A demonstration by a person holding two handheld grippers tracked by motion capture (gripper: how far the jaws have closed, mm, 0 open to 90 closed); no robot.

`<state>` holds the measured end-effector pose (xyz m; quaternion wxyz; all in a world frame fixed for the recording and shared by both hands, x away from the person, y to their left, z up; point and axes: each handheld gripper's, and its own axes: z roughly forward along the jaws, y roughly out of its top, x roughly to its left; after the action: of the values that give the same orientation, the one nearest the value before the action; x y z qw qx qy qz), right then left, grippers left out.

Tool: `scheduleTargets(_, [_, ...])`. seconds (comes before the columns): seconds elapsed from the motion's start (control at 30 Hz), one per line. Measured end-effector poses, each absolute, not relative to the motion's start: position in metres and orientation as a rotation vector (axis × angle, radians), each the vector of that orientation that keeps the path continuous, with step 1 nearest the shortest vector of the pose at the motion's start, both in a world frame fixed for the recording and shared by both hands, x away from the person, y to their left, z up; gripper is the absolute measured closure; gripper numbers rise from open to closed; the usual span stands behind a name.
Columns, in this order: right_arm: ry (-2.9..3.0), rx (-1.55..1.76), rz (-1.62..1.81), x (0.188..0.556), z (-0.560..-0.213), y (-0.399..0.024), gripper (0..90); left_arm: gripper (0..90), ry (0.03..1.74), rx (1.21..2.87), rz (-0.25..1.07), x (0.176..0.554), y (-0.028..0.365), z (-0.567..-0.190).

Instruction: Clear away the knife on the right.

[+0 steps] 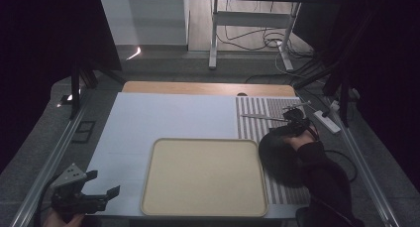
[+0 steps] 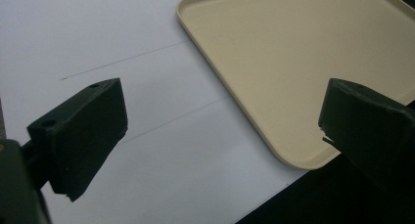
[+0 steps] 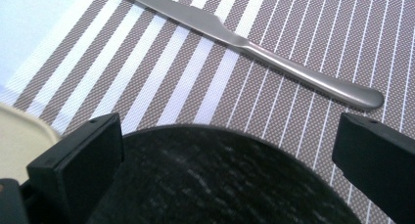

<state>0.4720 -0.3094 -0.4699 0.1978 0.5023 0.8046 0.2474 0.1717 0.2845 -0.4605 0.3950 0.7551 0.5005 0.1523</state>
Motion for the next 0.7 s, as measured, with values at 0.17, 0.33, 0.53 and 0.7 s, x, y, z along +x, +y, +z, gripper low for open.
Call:
scheduleTargets(0.17, [2.245, 1.419, 0.674, 0.483, -0.472, -0.309, 0.0, 3.8, 1.270, 1.913, 0.384, 0.172, 0.285, -0.461])
scheduleTargets(0.33, [2.241, 1.425, 0.659, 0.492, -0.474, -0.310, 0.0, 3.8, 1.269, 1.913, 0.383, 0.172, 0.285, -0.461])
scheduleTargets(0.53, [2.227, 1.444, 0.639, 0.504, -0.478, -0.314, 0.0, 3.8, 1.269, 1.912, 0.383, 0.172, 0.285, -0.461])
scheduleTargets(0.7, [2.220, 1.437, 0.615, 0.511, -0.480, -0.319, 3.7, 3.9, 1.269, 1.913, 0.383, 0.172, 0.285, -0.461])
